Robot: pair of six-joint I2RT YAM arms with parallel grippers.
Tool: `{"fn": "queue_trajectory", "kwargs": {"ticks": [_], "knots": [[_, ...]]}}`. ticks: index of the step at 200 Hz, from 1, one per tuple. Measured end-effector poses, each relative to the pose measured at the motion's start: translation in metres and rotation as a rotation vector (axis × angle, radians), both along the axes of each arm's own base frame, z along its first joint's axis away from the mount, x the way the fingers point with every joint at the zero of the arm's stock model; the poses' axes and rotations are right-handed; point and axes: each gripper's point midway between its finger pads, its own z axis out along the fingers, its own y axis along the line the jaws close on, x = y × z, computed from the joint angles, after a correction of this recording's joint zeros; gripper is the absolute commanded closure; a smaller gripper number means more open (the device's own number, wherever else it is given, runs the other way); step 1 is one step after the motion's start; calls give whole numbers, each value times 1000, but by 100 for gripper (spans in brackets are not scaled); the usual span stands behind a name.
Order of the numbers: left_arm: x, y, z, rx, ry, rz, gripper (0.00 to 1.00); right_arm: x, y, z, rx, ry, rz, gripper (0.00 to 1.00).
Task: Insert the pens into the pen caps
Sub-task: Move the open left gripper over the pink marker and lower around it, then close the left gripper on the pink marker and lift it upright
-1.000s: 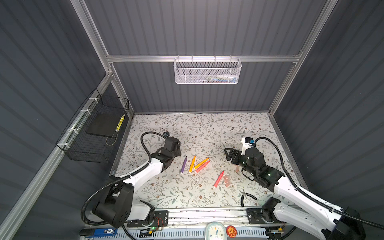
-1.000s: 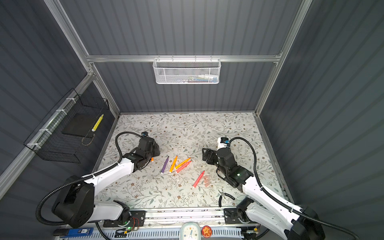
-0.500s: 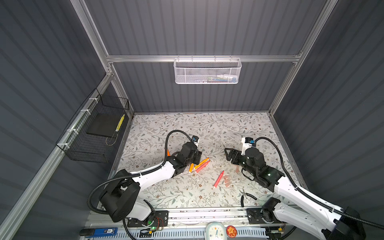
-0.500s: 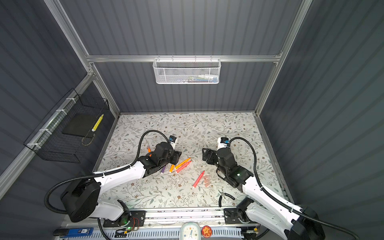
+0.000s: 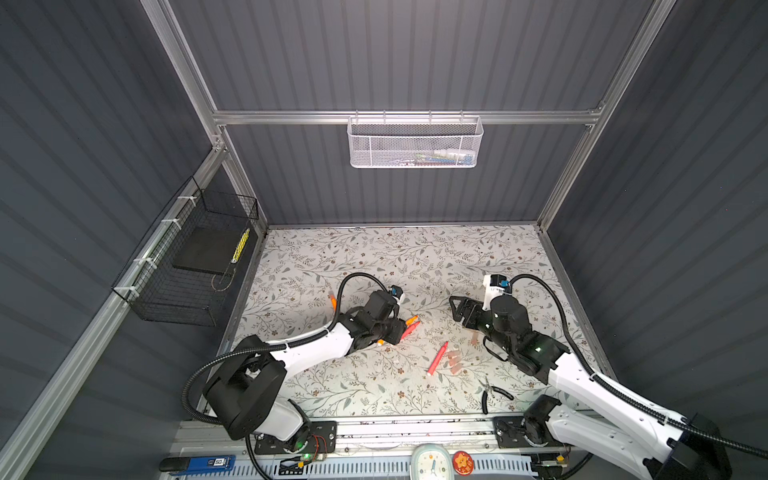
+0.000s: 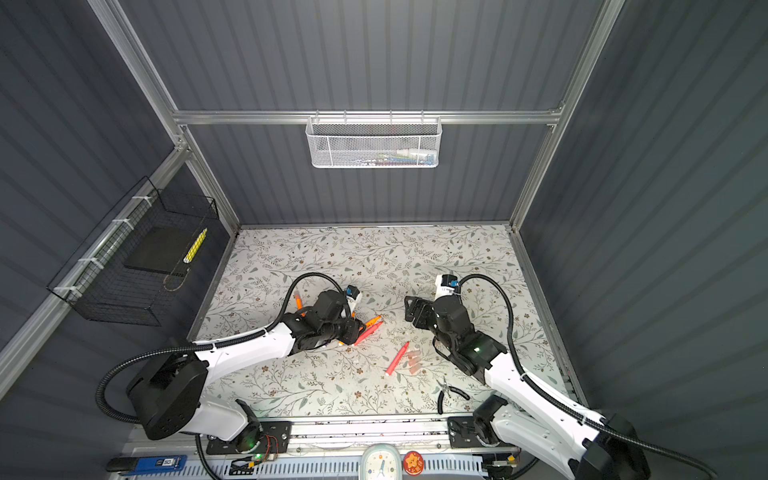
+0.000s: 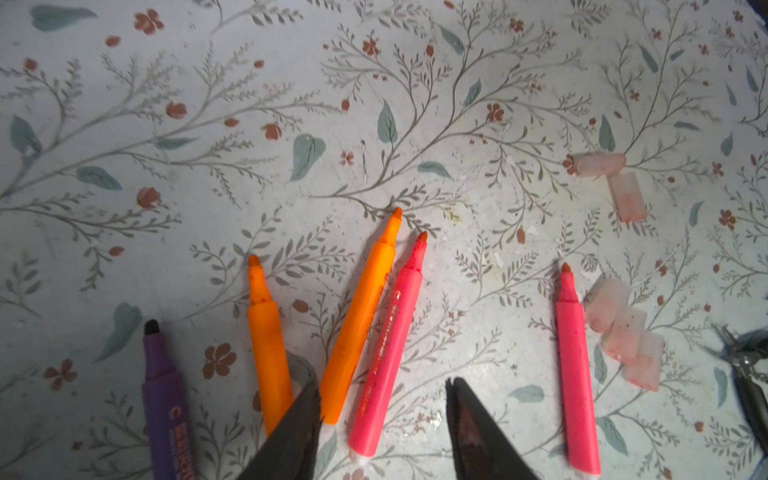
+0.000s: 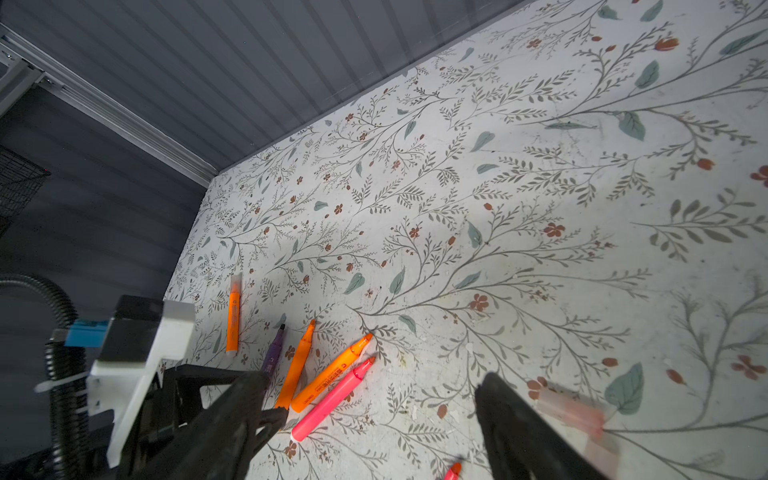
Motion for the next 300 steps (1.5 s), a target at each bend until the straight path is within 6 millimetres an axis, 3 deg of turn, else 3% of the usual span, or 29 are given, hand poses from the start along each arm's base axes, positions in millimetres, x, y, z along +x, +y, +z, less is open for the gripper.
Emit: {"fn": "queue_trajectory", "kwargs": {"ticks": [30, 81, 101, 155, 201, 253, 279, 300], "knots": [[-19, -14, -17, 7, 59, -69, 49, 0, -1, 0, 0, 0, -3, 17], [-80, -55, -34, 33, 115, -210, 49, 0, -1, 4, 7, -9, -3, 17], [-93, -69, -40, 51, 121, -227, 50, -1, -1, 4, 9, -9, -1, 17], [-80, -98, -51, 118, 80, -176, 50, -1, -1, 6, 13, -13, -1, 17], [-69, -90, -53, 179, 45, -115, 50, -2, -2, 7, 15, -16, -1, 16], [-83, -89, -55, 224, 27, -132, 49, -3, -3, 12, 24, -27, -2, 16], [-85, -90, -55, 230, 22, -128, 52, -4, -3, 13, 27, -30, -2, 16], [-84, -88, -55, 232, 20, -113, 61, -4, -4, 14, 29, -32, -2, 16]]}}
